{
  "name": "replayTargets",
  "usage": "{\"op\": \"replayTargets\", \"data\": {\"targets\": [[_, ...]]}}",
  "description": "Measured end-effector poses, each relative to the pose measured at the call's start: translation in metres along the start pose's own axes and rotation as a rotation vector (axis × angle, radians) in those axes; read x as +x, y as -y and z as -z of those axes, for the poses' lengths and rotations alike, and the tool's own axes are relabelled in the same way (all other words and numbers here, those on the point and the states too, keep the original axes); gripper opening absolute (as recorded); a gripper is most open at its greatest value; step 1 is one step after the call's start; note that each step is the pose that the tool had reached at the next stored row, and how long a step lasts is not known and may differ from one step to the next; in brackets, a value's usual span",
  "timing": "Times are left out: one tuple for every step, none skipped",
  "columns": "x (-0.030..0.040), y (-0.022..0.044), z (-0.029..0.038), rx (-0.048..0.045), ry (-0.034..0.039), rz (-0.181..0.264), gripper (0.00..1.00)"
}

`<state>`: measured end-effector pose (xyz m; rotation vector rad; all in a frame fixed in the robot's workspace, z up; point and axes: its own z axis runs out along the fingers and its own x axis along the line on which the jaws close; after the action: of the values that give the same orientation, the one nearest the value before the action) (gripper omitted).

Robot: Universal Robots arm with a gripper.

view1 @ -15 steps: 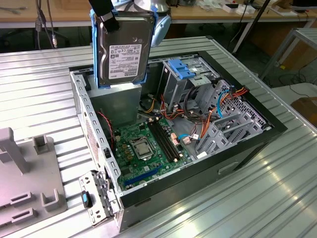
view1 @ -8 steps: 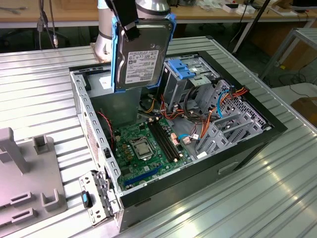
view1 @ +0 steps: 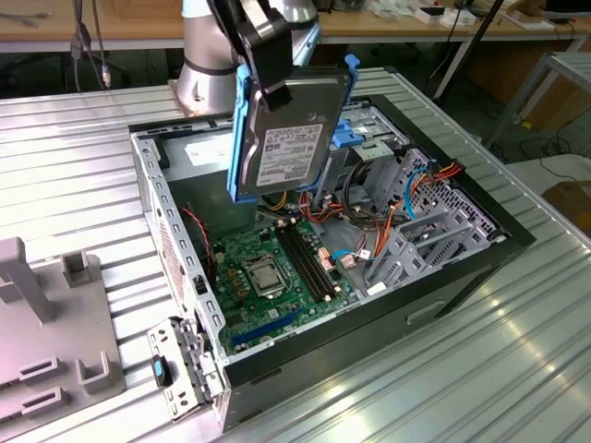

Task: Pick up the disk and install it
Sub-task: 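Pick up the disk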

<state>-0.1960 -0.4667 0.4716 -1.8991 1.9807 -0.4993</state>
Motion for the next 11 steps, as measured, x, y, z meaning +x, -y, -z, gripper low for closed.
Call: {"op": "replayTargets", "data": {"targets": [[0.0019,0.002,-0.0021,0.0002,0.0002,0.0,0.37],[0.0026,0.0068,-0.0058,0.0001,0.0006,0.001,0.37],[0.0026,0.0095,-0.0081,0.0,0.0015,0.002,0.37],[0.0027,0.0105,-0.0096,0.0019,0.0027,0.004,0.37],[0.003,0.0108,-0.0103,0.0051,0.0033,0.005,0.37],[0.0037,0.011,-0.0105,0.0087,0.0035,0.005,0.37],[0.0053,0.0111,-0.0109,0.0138,0.0039,0.006,0.37],[0.0098,0.0112,-0.0113,0.0192,0.0041,0.006,0.37],[0.0162,0.0114,-0.0123,0.0215,0.0043,0.005,0.37],[0.0212,0.0116,-0.0133,0.0222,0.0043,0.005,0.37],[0.0246,0.0118,-0.0139,0.0225,0.0044,0.005,0.37]]}}
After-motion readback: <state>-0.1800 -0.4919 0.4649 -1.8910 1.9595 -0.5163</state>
